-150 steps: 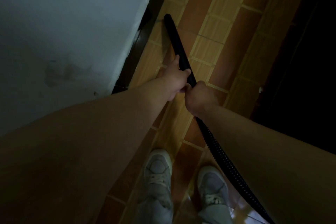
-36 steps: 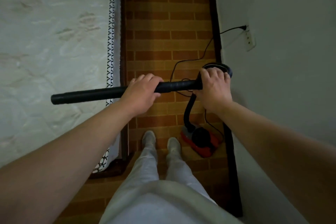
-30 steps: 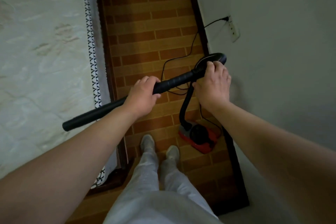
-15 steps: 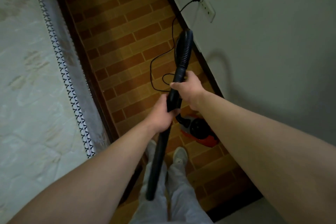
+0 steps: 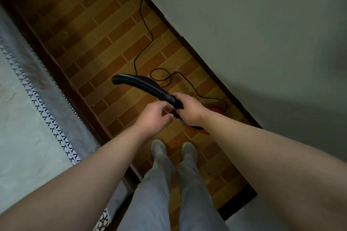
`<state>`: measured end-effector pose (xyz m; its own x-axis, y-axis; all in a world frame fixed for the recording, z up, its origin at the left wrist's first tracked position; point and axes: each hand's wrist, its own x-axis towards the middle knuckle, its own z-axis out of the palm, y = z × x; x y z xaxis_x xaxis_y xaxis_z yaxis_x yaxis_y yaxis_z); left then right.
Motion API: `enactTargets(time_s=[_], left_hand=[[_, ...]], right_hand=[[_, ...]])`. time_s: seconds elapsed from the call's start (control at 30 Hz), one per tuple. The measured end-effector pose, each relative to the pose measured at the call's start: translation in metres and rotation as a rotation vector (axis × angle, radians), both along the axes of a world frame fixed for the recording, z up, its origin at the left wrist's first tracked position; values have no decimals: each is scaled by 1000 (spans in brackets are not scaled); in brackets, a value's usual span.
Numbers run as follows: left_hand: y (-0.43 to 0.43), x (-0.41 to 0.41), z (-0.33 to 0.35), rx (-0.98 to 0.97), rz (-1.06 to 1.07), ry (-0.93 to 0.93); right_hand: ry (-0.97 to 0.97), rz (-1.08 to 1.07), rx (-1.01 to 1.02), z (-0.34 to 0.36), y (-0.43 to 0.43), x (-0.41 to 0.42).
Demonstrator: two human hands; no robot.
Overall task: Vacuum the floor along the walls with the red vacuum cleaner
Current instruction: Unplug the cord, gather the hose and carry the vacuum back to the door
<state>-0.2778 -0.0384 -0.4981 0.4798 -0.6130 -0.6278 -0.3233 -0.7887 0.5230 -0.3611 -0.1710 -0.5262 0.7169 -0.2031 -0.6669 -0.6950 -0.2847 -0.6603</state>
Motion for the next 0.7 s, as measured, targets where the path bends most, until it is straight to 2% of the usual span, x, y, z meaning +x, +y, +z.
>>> enactTargets(time_s=[0.07,0.13,0.2,0.27,0.33,0.47,0.7], left_hand=[[-4,2,-6,-78,-107,-173],[-14,6,-12,-87,-357,-400],[-29,9,-23,-16,-596,-512],[-43,7,-41,78,-779,-499],[-54,3,-64,116,-881,-408],[-61,-12,-118,67,-896,-187],[-51,-70,-228,14,-971,-150]], right_hand=[[10,23,-31,-8,-4,-16],[15,34,-64,-14,-6,-28],[16,54,-112,-22,-6,-36],[27,64,-164,-34,-4,-43],[47,63,-222,-48,-6,-53],[85,106,-340,-86,-8,-79],[184,77,-298,-183,1,-143]])
